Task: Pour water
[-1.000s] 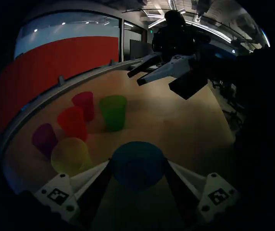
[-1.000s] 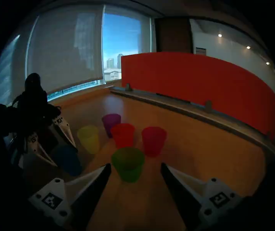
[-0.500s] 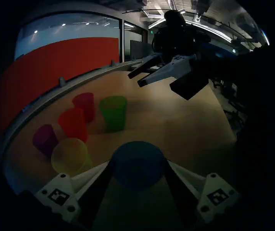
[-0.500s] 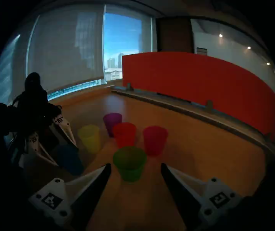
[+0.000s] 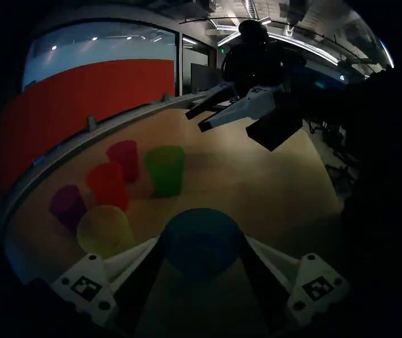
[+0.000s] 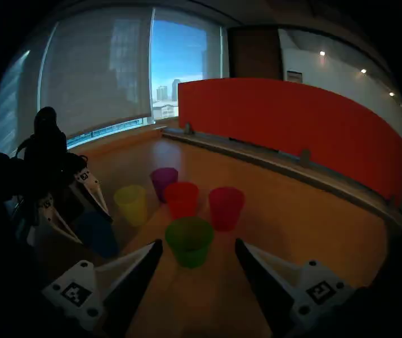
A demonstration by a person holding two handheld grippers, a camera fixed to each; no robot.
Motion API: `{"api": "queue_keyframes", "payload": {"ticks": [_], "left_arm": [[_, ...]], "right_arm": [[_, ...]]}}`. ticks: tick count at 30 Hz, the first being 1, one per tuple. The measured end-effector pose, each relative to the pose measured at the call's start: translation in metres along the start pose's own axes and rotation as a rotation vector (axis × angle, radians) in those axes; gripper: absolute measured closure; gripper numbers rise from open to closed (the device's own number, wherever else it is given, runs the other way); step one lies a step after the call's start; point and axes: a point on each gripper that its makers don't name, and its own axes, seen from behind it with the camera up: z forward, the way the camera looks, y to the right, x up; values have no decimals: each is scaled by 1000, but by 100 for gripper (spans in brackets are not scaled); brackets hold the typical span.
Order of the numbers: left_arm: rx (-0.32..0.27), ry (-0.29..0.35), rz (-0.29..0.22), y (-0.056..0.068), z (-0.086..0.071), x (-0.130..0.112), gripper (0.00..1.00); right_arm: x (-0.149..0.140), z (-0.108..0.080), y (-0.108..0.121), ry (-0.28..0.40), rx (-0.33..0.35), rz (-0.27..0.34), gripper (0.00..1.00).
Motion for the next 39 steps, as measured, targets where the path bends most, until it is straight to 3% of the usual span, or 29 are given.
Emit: {"api": "queue_keyframes", "payload": {"ticks": [18,33,39], "left_arm": [[88,149,-32,-23,-40,61,13],[150,221,-65,-39,-73,83,13],[168,210,-60,-42,-78,80,13]], "right_arm": [[-1,18,-14,-22,31,-38,0],[-19,49,-18,-69,47,-48,0],[-24,61,-17,-83,44,-51,0]]}}
